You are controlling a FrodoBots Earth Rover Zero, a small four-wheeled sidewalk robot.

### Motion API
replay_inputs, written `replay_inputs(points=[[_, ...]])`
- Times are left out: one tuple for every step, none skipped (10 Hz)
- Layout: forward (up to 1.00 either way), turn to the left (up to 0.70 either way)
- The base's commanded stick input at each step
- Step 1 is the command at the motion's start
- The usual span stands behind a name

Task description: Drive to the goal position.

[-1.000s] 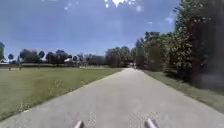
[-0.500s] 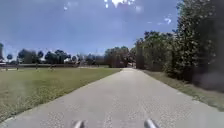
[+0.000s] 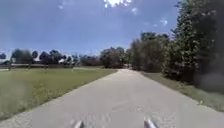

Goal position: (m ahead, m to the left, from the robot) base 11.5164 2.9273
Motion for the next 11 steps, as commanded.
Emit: replay_inputs(points=[[0.5,0.0],[0.5,0.0],[0.5,0.0],[0.5,0.0],[0.5,0.0],[0.5,0.0],[0.5,0.0],[0.5,0.0],[0.5,0.0],[0.5,0.0],[0.5,0.0]])
